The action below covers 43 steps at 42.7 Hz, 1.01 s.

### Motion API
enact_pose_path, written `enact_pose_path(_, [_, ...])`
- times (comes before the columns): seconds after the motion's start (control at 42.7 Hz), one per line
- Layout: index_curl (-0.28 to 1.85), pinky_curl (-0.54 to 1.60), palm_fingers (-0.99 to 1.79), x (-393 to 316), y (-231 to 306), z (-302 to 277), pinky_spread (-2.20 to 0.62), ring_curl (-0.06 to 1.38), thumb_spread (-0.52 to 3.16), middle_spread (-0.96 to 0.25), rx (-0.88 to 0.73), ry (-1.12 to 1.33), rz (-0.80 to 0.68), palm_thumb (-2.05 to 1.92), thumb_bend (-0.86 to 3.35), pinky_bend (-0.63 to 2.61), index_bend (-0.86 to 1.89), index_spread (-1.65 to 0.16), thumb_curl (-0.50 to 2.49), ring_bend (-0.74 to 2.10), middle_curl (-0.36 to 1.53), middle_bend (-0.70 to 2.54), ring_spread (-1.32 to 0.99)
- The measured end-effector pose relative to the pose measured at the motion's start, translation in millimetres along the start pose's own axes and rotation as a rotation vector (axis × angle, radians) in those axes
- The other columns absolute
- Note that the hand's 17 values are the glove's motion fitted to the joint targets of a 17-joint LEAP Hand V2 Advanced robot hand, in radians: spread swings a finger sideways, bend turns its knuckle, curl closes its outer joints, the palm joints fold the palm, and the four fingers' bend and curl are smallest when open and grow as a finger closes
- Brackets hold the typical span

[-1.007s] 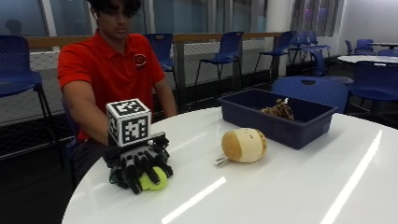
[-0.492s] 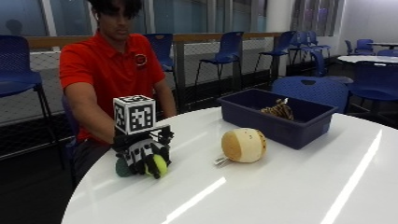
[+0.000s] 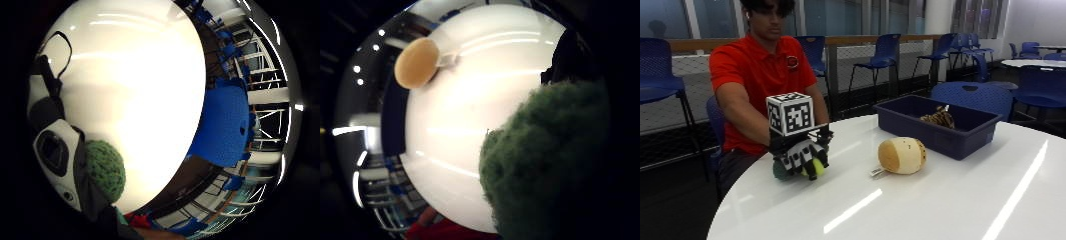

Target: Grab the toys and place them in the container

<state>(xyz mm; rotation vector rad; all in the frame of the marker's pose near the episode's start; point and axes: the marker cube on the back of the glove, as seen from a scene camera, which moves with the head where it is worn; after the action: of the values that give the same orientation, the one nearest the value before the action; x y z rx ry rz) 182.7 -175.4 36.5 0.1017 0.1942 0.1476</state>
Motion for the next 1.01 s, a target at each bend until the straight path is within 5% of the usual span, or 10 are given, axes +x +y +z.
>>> enact_pose_path(0.539, [0.81, 0.54, 1.09, -223, -75, -177, -0.43, 0.59, 0.62, -0.40, 0.140, -0.066, -0.270, 0.62, 0.18, 1.19, 0.52, -0.49, 0.92, 1.37, 0.46, 0.83, -0.38])
enact_pose_path(1.007, [0.96, 0.56, 1.07, -425, -82, -181, -0.42, 0.59, 0.55, -0.39, 0.094, -0.136, -0.410, 0.58, 0.16, 1.18, 0.49, -0.51, 1.07, 1.37, 0.51, 0.81, -0.38])
